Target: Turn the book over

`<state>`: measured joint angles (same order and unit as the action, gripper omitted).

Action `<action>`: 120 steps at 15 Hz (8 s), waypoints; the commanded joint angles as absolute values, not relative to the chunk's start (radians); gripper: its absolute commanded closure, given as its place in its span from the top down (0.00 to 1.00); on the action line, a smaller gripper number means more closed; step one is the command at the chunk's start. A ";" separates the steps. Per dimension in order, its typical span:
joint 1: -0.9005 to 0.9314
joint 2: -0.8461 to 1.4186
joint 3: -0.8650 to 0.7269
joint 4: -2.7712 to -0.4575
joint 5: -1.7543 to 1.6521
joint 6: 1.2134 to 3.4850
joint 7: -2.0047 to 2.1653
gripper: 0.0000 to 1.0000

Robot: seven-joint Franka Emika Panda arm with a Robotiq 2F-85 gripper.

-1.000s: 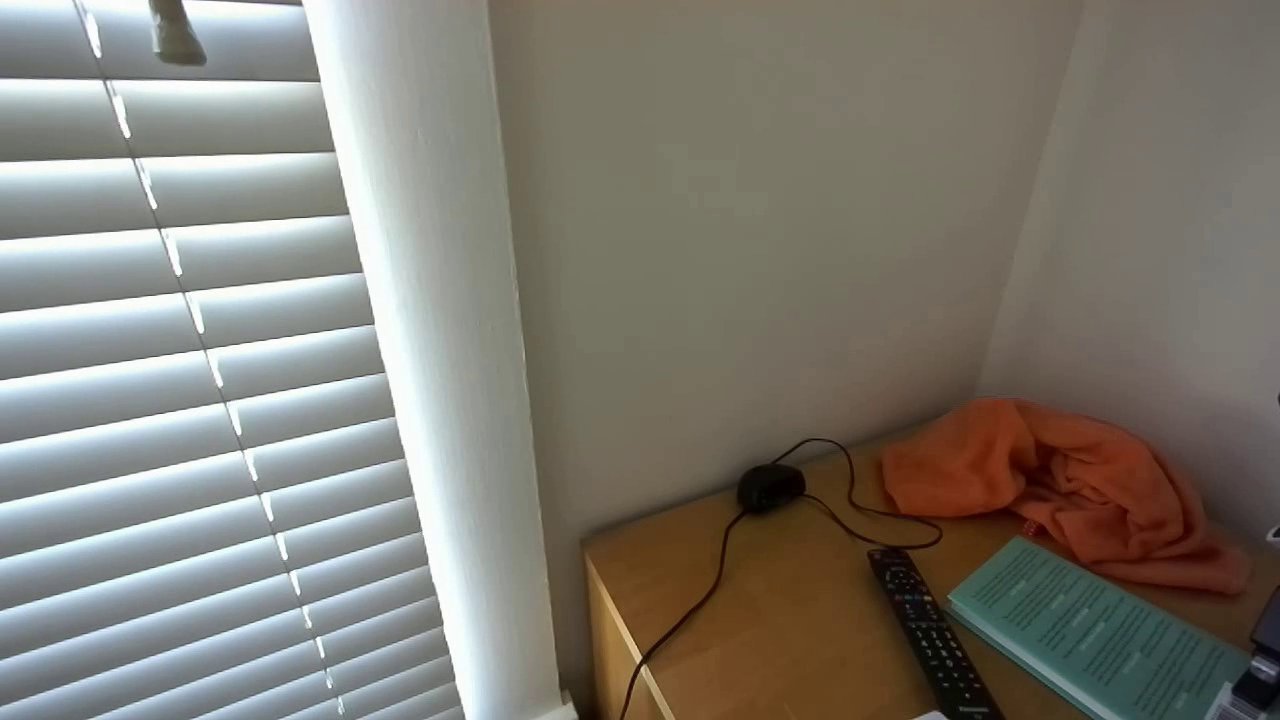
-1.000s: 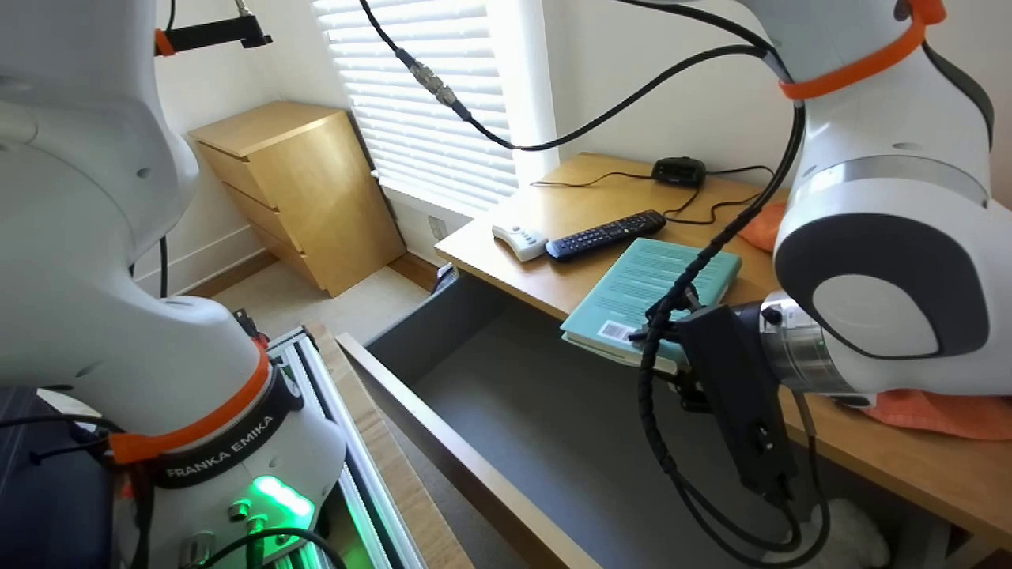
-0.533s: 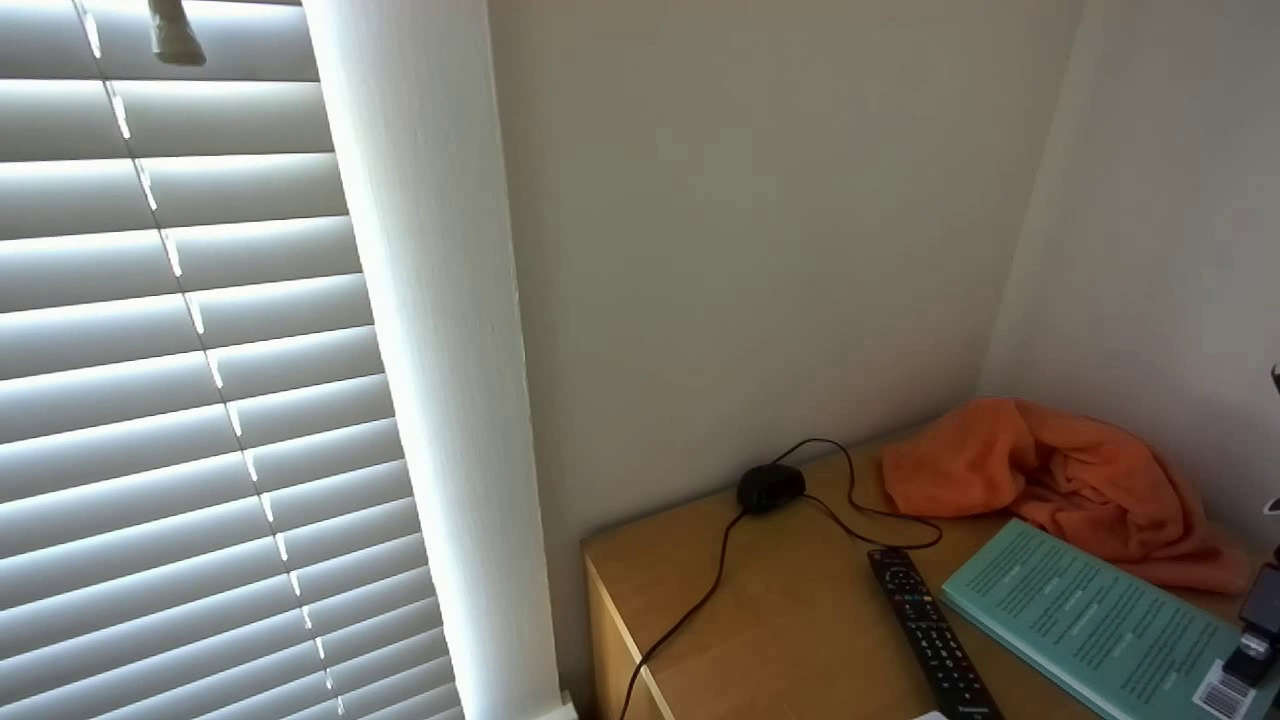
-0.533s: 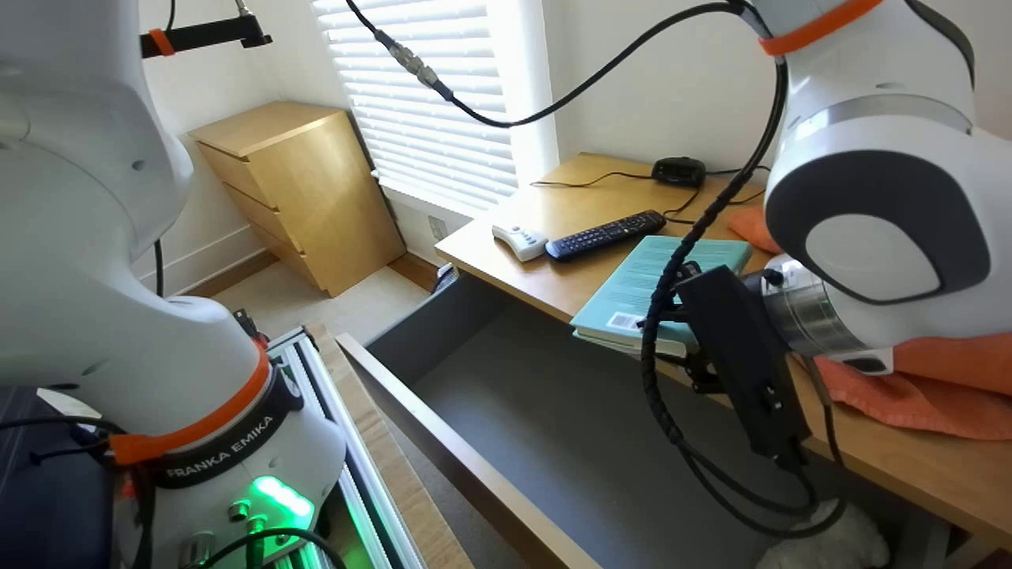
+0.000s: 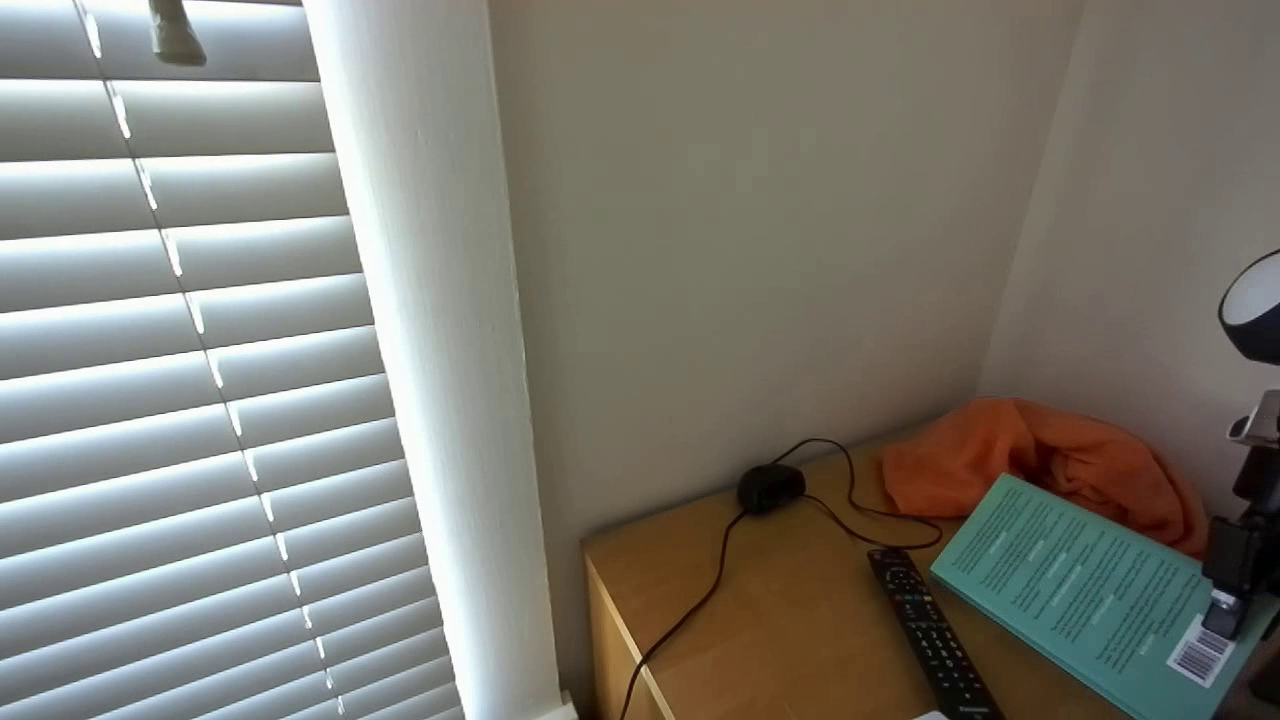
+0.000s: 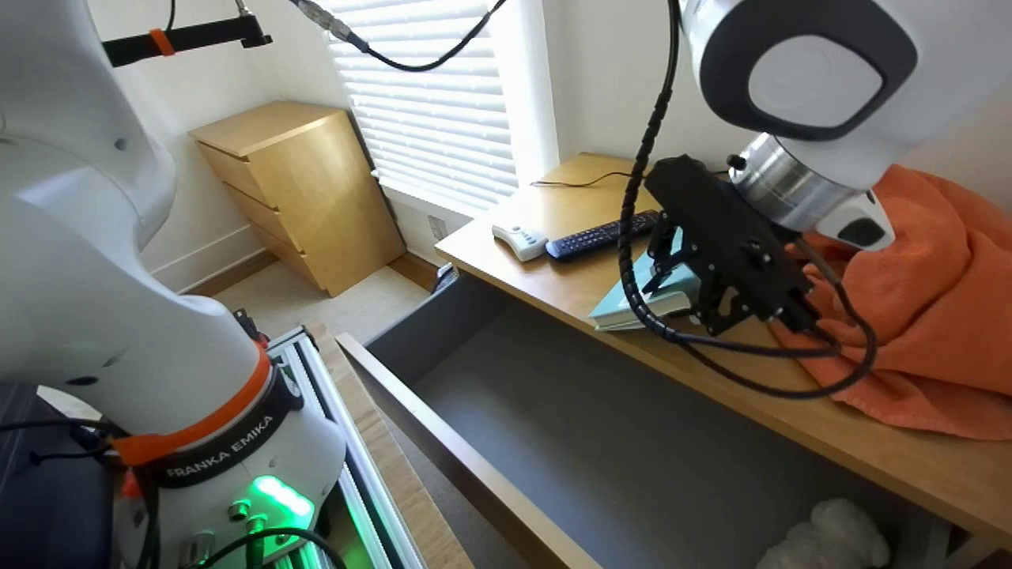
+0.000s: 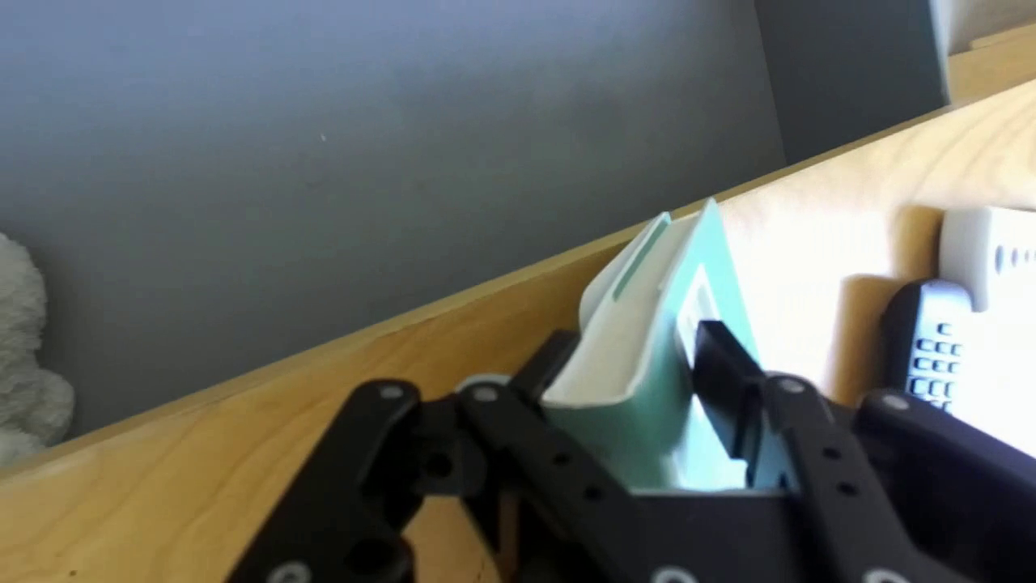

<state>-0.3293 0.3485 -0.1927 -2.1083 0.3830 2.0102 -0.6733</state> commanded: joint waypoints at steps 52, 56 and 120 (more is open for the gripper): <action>-0.018 0.182 -0.131 -2.315 -0.715 2.209 0.365 0.17; 0.018 0.180 -0.116 -2.312 -0.836 2.135 0.486 0.17; -0.100 -0.129 -0.100 -2.350 -0.228 2.254 -0.168 1.00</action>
